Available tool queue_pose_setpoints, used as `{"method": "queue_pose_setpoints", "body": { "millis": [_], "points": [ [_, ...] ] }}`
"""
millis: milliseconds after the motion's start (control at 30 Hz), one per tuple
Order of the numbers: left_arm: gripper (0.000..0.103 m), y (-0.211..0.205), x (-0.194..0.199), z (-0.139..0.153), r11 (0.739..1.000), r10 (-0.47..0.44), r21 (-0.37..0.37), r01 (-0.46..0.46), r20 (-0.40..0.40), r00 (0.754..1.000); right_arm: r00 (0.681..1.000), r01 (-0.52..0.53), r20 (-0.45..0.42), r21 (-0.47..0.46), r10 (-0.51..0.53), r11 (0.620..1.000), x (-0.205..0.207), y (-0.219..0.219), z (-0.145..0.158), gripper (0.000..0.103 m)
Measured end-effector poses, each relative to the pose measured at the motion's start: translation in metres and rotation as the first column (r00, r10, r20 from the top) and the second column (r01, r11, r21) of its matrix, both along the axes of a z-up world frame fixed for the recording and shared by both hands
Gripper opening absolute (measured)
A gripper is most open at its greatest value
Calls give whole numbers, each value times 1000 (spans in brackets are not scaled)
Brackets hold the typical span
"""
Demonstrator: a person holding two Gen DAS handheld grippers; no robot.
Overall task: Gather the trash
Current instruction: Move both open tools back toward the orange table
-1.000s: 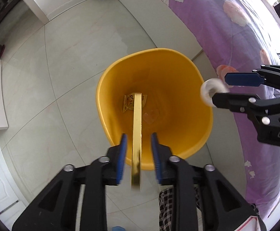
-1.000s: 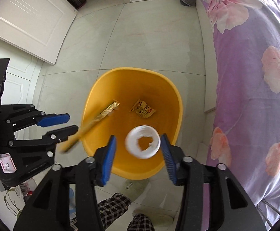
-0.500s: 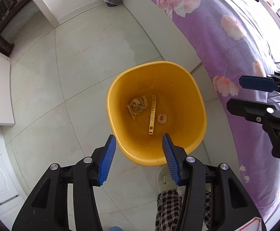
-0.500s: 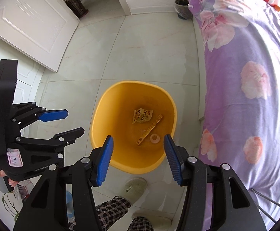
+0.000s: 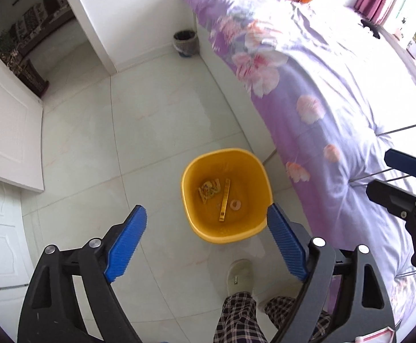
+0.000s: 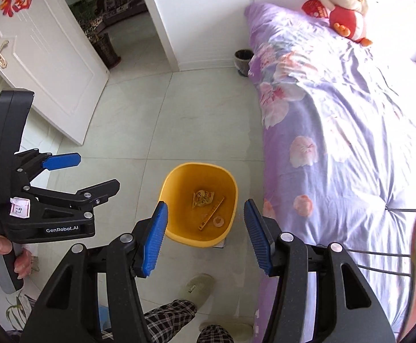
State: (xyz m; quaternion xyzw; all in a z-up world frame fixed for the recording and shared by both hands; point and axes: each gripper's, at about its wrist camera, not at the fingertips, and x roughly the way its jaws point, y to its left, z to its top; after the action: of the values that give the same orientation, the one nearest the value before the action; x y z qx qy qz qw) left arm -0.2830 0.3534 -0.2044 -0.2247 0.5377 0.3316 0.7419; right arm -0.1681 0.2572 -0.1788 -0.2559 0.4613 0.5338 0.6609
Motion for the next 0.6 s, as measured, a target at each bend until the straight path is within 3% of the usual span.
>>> {"method": "queue_pose_setpoints", "body": {
  "millis": [167,300,433,600],
  "points": [
    [94,-17,15,42,997,-52,60,49,44,998,993,98,62,77,-103,992,1,-39,49,71],
    [97,-31,28,69,990,-113,96,104,92,989,969,221,82,135,-233,966,10,-75,76,83],
    [98,-50,47,90,972,-210,137,193,126,970,918,345,133,200,-374,917,15,-115,98,93],
    [98,-81,74,111,927,-355,186,325,156,922,832,474,190,247,-522,845,30,-161,111,96]
  ]
}}
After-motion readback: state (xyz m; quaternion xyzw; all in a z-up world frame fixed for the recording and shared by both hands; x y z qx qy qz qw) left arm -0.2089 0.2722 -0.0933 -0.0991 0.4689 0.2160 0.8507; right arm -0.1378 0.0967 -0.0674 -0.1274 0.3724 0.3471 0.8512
